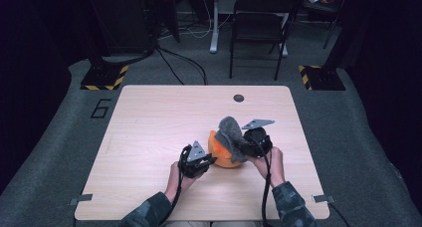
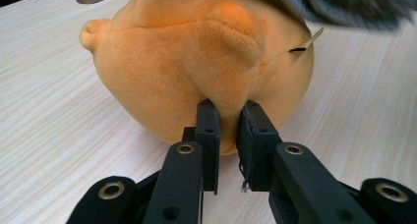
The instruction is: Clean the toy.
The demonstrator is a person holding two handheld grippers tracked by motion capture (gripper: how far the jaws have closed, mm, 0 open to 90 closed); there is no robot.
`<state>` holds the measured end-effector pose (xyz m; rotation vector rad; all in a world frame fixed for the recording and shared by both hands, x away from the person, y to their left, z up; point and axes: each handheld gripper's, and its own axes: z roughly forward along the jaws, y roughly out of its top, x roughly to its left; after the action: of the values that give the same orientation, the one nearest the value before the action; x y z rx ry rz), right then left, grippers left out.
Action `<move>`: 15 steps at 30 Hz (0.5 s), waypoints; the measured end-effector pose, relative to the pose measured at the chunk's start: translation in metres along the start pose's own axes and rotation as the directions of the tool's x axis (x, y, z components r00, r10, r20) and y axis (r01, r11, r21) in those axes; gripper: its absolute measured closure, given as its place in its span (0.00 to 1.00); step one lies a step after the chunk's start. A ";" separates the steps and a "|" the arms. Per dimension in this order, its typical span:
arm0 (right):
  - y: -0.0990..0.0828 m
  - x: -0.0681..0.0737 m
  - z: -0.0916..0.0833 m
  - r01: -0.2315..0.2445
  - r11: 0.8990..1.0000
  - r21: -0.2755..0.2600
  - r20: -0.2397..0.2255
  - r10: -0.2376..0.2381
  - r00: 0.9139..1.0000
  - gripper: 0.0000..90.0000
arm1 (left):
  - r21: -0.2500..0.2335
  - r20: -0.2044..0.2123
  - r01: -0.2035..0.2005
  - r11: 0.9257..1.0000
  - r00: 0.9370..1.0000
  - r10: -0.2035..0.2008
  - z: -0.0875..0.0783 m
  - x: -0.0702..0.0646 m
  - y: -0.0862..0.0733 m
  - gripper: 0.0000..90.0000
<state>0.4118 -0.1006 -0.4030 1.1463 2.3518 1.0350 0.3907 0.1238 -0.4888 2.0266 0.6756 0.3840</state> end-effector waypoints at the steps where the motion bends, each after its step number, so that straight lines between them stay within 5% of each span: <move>1: 0.001 0.008 0.002 0.007 1.000 0.008 -0.013 -0.007 1.000 0.82 | 0.001 0.001 -0.005 1.000 1.000 0.005 0.000 0.000 0.000 0.89; 3: 0.002 0.019 0.009 0.066 0.997 0.026 -0.013 -0.066 0.998 0.82 | 0.004 -0.003 -0.010 1.000 1.000 0.010 0.000 0.000 0.000 0.89; 6: 0.000 0.023 0.016 0.092 0.995 0.041 0.012 -0.092 0.996 0.82 | 0.009 0.004 0.000 1.000 1.000 0.000 0.000 0.000 0.000 0.89; 15: -0.007 0.001 0.016 0.029 0.997 0.077 0.022 -0.031 0.999 0.82 | 0.008 0.003 -0.002 1.000 1.000 0.002 0.001 0.001 0.000 0.89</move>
<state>0.4163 -0.0956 -0.4189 1.1397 2.4019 0.9243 0.3914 0.1237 -0.4890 2.0351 0.6745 0.3797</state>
